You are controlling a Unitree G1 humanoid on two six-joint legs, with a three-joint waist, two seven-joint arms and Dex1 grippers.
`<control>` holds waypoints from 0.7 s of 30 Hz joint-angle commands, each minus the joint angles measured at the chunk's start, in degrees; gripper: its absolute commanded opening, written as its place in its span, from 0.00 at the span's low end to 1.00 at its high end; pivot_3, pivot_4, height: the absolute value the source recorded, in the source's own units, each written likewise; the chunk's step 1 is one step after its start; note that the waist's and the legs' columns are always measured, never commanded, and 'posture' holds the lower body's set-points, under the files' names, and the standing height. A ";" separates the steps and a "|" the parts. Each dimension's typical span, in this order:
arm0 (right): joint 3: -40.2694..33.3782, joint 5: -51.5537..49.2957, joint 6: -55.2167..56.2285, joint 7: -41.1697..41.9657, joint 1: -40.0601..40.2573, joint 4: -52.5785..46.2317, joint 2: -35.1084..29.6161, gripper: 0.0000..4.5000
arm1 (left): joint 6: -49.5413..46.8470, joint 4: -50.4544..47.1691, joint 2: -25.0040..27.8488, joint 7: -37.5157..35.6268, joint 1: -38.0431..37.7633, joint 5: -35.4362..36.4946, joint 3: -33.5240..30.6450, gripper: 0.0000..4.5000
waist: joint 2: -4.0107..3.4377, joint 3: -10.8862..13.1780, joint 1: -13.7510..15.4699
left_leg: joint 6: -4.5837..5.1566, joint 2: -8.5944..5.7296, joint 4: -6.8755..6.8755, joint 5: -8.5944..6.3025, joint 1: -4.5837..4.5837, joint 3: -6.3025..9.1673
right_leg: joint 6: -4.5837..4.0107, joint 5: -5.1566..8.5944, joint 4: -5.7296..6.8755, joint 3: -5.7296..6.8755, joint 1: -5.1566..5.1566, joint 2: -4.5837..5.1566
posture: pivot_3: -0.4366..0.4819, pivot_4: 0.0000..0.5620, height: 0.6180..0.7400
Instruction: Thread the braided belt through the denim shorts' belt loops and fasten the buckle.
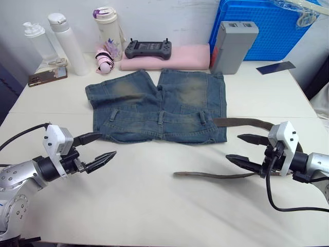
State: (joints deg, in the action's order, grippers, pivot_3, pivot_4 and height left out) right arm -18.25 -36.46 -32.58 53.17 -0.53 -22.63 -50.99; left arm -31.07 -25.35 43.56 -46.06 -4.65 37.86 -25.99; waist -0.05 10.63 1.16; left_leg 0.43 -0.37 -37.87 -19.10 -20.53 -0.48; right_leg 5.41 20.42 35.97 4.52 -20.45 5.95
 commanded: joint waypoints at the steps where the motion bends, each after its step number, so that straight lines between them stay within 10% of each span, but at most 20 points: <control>1: -0.18 -0.26 0.92 0.46 -0.35 -0.62 0.55 1.00 | -0.29 -1.15 0.53 -0.07 1.06 1.81 -1.45 0.98 | 0.00 0.00 0.01 | 0.00 0.00 0.00 0.00 0.00 0.00 | 0.00 0.00 0.00 0.00 0.00 0.00 | 0.48 0.27 1.00; 21: 0.74 -0.04 1.01 1.90 -0.10 -1.03 0.37 1.00 | 0.37 -0.13 1.21 -1.96 2.44 1.00 0.51 0.98 | 0.00 0.00 -0.03 | 0.01 0.00 0.00 -0.01 0.00 -0.01 | 0.00 0.00 0.00 0.00 0.00 0.00 | 0.48 0.27 1.00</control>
State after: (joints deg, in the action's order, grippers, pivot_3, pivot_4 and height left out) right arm -17.49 -35.98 -32.51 54.19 -0.53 -22.62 -50.65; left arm -31.39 -24.45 43.91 -47.28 -2.65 38.59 -25.56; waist -0.05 10.63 1.13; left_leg 0.44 -0.37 -37.87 -19.11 -20.53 -0.49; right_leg 5.41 20.42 35.98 4.52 -20.45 5.95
